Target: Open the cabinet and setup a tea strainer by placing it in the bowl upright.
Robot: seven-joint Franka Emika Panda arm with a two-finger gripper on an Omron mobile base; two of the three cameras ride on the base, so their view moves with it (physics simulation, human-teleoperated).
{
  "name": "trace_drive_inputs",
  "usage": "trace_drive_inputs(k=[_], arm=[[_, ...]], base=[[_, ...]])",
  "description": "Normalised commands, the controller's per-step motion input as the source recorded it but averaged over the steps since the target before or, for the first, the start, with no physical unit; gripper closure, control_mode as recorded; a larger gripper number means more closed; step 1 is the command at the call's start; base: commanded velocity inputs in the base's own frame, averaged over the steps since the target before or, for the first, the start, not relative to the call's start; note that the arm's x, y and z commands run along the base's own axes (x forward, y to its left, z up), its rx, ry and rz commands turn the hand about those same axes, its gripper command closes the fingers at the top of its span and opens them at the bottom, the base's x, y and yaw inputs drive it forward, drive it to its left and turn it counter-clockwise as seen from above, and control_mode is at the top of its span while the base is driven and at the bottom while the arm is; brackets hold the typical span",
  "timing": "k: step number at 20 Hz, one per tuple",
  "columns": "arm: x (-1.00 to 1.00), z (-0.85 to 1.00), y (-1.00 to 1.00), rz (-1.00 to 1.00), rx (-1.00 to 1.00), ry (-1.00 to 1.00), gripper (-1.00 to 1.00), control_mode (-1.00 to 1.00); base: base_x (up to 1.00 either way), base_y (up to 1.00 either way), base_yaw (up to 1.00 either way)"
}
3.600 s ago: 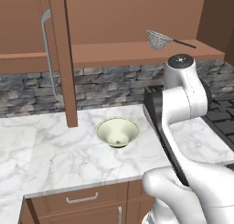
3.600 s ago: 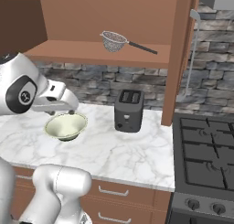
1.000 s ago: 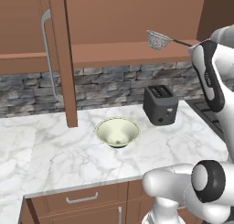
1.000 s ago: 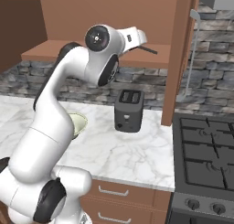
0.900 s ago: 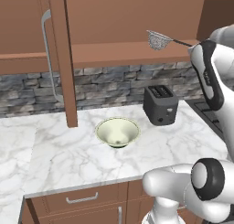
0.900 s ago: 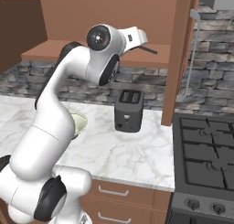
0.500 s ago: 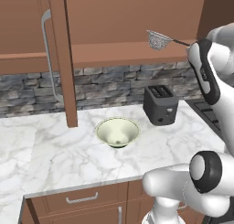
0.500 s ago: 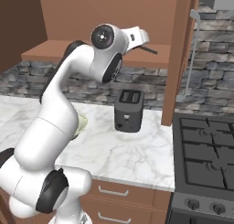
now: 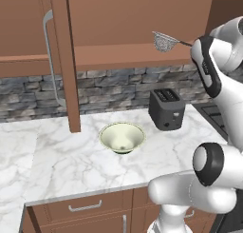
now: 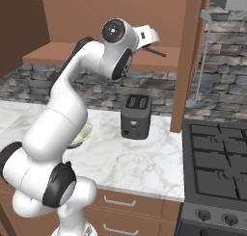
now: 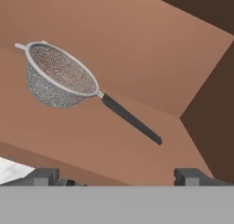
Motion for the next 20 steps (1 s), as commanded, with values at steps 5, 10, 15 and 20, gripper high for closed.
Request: trace_drive_inputs(k=[5,10,15,20], arm=[[0.25,0.00,-0.22,0.02,0.02,0.06,-1.00,-1.00],[0.21,0.00,-0.23,0.05,0.03,0.05,-1.00,-1.00],[0.17,-0.07,-0.01,0.04,0.02,0.06,-1.00,-1.00],[0.09,-0.14,0.05,0.02,0.00,0.03,-1.00,-1.00]], base=[[0.00,0.00,0.00],[0.00,0.00,0.00],[0.00,0.00,0.00],[0.00,0.00,0.00]])
